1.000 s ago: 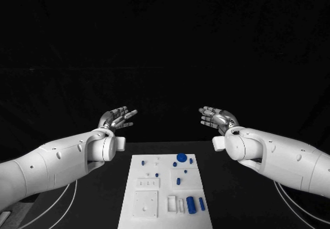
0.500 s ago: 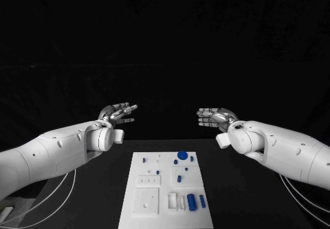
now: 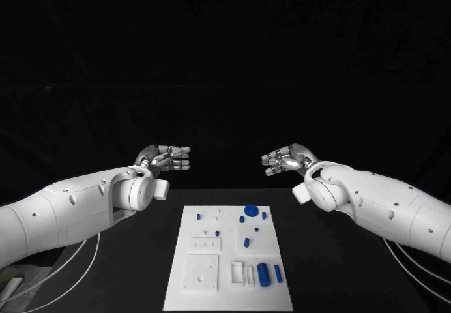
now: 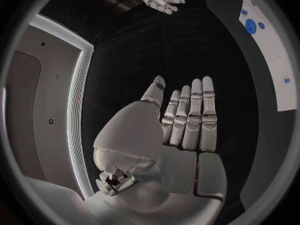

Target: Assemble the parts on the task board

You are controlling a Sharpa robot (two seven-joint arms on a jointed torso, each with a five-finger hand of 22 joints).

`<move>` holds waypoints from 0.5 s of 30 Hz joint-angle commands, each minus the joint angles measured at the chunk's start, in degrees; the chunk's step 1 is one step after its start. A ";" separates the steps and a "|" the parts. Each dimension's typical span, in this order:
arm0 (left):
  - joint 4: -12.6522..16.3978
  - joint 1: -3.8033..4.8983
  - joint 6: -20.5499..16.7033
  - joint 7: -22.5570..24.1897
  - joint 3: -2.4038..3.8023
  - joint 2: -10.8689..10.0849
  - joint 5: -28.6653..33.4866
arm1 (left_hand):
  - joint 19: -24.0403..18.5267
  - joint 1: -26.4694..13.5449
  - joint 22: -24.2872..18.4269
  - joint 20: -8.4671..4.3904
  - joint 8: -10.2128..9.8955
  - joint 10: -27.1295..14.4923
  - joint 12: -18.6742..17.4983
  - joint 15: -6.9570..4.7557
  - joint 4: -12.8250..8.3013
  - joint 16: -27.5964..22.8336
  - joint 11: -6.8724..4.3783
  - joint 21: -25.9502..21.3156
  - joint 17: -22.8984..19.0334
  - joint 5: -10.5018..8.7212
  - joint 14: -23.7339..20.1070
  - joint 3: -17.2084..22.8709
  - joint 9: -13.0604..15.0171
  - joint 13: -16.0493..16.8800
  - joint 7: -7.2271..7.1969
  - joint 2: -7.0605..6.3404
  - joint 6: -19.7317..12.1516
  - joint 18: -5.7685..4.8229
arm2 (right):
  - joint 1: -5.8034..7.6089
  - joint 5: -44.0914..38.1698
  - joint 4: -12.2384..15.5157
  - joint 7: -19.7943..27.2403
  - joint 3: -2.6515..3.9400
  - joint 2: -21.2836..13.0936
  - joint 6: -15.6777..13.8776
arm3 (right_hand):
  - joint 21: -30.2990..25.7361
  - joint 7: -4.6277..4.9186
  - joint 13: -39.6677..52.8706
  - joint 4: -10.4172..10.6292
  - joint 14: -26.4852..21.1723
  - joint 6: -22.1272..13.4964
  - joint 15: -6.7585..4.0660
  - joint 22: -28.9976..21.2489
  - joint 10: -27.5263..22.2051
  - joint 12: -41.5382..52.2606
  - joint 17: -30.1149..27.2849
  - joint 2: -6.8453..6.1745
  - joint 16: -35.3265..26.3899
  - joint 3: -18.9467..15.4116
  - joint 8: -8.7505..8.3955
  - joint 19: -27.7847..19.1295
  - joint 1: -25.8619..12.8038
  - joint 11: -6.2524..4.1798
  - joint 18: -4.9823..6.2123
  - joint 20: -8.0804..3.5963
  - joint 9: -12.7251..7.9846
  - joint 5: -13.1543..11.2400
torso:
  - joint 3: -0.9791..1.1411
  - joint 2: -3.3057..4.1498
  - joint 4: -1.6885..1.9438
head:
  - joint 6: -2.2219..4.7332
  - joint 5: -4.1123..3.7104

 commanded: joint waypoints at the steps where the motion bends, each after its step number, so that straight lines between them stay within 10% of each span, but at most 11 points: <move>1: 3.51 0.06 3.66 1.54 0.00 -1.98 -4.44 | 0.67 0.14 0.51 -1.57 0.01 1.51 0.24 -0.78 -0.37 0.22 -0.42 1.06 0.10 0.25 1.54 -0.35 -0.08 0.05 -0.17 0.50 0.94 -1.73 | -0.02 -22.21 -0.35 0.66 0.03 1.04 -0.77 | 5.04 -0.60 0.02 -0.23 8.81 1.97 -3.08 2.26 2.24 0.22 1.68 -0.75 2.86 -0.64 0.35 7.37 0.26 -1.17 0.63 -3.14 0.15 -0.52 | 0.32 1.04 0.26 | -0.19 -0.32; 7: 10.80 0.06 5.30 1.46 -0.01 -6.14 -7.80 | 1.51 0.79 2.11 -3.33 0.08 3.39 0.17 -2.07 -0.97 2.01 -1.20 3.80 0.63 0.30 4.20 -1.20 -0.06 0.04 -0.38 0.79 1.29 -2.77 | -0.24 -42.15 0.52 -3.08 0.04 2.31 0.32 | 18.35 -1.25 0.04 -1.32 12.85 4.57 -6.09 10.46 4.56 0.22 17.31 -2.03 31.72 -0.17 0.05 17.82 -0.35 -2.73 1.73 -7.16 0.08 -0.35 | 0.55 3.17 1.59 | -0.21 -1.47; 15: 16.00 -0.30 6.50 1.22 -0.06 -8.40 -8.79 | -0.34 0.67 5.26 -3.88 0.07 2.39 0.20 -2.43 -1.97 6.01 -1.01 7.98 1.63 0.36 3.41 -2.28 -0.07 0.06 -0.34 1.03 0.99 -3.12 | -1.83 -58.24 1.67 -9.57 0.04 2.33 -1.36 | 30.25 -1.28 0.05 -1.37 10.92 4.93 -6.29 23.37 5.59 0.18 24.55 -4.93 41.72 5.49 0.04 14.95 -0.49 -2.99 1.76 -7.87 0.09 -4.03 | 0.30 5.87 4.11 | -0.15 -2.66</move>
